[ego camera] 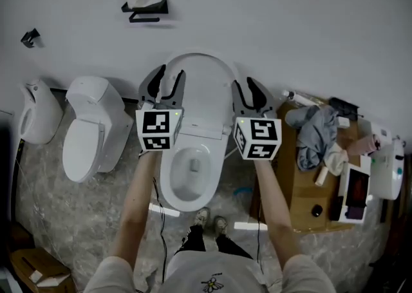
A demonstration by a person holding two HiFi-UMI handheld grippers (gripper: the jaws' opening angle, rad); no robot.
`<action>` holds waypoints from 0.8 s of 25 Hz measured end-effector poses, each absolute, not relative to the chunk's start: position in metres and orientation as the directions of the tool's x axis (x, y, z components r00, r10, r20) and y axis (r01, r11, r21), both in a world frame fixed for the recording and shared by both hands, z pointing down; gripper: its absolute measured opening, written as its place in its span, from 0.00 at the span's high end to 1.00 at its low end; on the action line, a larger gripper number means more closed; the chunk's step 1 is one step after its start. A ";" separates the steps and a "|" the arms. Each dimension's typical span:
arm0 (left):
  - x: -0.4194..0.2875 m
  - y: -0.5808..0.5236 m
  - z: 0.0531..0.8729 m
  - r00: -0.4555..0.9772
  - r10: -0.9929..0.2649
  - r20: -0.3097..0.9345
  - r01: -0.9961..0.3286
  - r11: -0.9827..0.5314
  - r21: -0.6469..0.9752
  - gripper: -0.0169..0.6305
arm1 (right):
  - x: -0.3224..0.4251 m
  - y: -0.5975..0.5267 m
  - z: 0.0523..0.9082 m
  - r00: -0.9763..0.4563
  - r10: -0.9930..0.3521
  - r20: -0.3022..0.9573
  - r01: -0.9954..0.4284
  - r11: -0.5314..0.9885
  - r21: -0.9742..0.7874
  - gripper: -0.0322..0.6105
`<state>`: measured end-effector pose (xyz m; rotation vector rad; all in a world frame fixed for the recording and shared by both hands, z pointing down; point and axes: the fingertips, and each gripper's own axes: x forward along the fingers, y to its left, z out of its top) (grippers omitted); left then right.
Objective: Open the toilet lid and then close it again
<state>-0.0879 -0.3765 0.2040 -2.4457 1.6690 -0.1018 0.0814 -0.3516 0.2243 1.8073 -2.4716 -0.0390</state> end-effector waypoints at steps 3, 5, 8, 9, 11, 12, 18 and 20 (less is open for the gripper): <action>-0.086 -0.427 0.236 0.388 -0.921 0.042 -0.908 -0.389 -0.153 0.64 | 0.080 -0.396 0.250 -0.281 -0.951 0.125 -0.953 0.292 0.076 0.72; -0.088 -0.456 0.260 0.377 -0.920 0.106 -0.911 -0.389 -0.140 0.64 | 0.082 -0.422 0.270 -0.263 -0.949 0.174 -0.955 0.282 0.097 0.72; -0.092 -0.493 0.295 0.358 -0.914 0.192 -0.907 -0.389 -0.158 0.64 | 0.082 -0.452 0.303 -0.238 -0.937 0.255 -0.954 0.274 0.118 0.72; -0.094 -0.504 0.307 0.348 -0.912 0.216 -0.906 -0.386 -0.171 0.64 | 0.083 -0.461 0.314 -0.228 -0.932 0.283 -0.955 0.271 0.123 0.72; -0.100 -0.523 0.329 0.319 -0.912 0.256 -0.907 -0.373 -0.196 0.64 | 0.082 -0.475 0.335 -0.214 -0.918 0.333 -0.954 0.269 0.130 0.72; -0.102 -0.531 0.338 0.305 -0.913 0.272 -0.908 -0.364 -0.205 0.64 | 0.081 -0.481 0.344 -0.206 -0.912 0.354 -0.954 0.268 0.135 0.72; -0.109 -0.558 0.362 0.262 -0.921 0.289 -0.909 -0.337 -0.247 0.71 | 0.088 -0.503 0.367 -0.139 -0.912 0.386 -0.958 0.223 0.182 0.74; -0.109 -0.563 0.364 0.263 -0.919 0.294 -0.908 -0.339 -0.247 0.71 | 0.091 -0.507 0.370 -0.124 -0.913 0.389 -0.963 0.205 0.176 0.74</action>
